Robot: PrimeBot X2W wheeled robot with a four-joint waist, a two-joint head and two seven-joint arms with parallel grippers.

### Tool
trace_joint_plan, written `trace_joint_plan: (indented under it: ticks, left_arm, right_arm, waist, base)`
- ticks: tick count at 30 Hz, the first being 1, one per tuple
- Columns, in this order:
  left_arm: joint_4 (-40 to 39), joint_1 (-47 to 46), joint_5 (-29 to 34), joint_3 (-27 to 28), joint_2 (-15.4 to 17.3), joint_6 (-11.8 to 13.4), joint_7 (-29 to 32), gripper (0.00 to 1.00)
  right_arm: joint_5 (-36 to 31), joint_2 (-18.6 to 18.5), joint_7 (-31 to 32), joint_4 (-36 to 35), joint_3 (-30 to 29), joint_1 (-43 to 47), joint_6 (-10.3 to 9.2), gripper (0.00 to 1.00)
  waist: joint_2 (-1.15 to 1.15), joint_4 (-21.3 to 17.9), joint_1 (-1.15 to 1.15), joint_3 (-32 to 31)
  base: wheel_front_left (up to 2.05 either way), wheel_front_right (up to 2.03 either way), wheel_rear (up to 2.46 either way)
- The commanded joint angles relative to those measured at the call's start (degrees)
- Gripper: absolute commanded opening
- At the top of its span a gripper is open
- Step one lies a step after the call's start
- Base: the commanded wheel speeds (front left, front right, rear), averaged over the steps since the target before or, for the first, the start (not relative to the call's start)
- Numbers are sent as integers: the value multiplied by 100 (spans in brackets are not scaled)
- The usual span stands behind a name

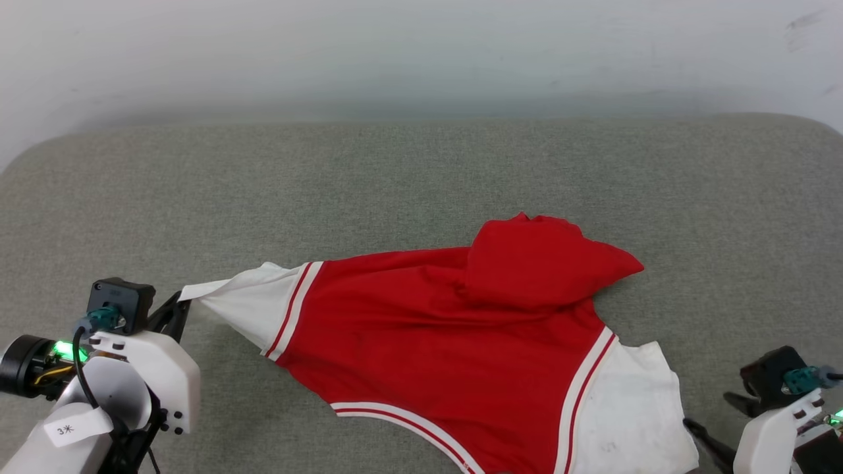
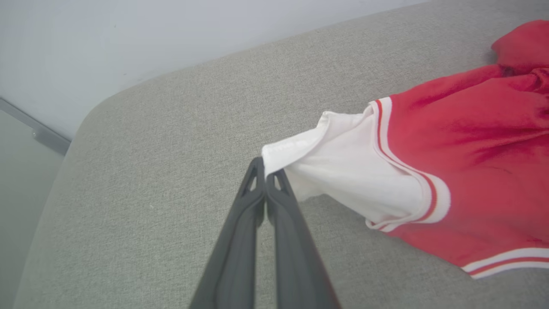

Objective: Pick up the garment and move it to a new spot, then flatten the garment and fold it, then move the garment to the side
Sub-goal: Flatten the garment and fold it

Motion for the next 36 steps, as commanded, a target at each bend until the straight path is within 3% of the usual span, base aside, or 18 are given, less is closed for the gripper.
trace_joint_plan:
  ticks: [1,11,14,21,22,23,29,36]
  left_arm:
    - [7,-71,37,-21,-24,-17,-49,0]
    - [-70,-289,136,-172,-150,-20,-72,0]
    - [-93,-344,172,-226,-196,-17,-103,0]
    - [-60,-338,116,-244,-234,1,-125,0]
    - [-53,-321,100,-246,-239,2,-131,0]
    - [-48,-300,74,-248,-250,-5,-139,0]
    - [-51,-134,-124,-197,-290,-56,-185,0]
    - [-369,-5,-398,-67,-309,-162,-359,0]
  right_arm:
    - [109,-79,177,49,98,-118,-9,100]
    - [195,-239,441,877,688,-423,-9,100]
    - [292,-121,292,1622,1212,-473,-6,100]
    - [532,67,-66,2208,2086,-592,29,98]
    - [574,91,-139,2242,2178,-624,30,4]
    - [603,106,-228,2264,2240,-683,30,0]
    - [640,-3,-758,2286,2133,-950,20,0]
    - [623,-122,-1358,1811,1238,-1044,-9,0]
  waist:
    - [0,36,0,34]
    - [0,223,0,255]
    - [0,313,0,369]
    - [0,322,0,374]
    - [0,318,0,363]
    - [0,312,0,345]
    - [0,270,0,158]
    - [0,191,0,-244]
  base:
    - [0,0,0]
    - [0,0,0]
    - [0,0,0]
    - [0,0,0]
    - [0,0,0]
    - [0,0,0]
    - [0,0,0]
    - [0,0,0]
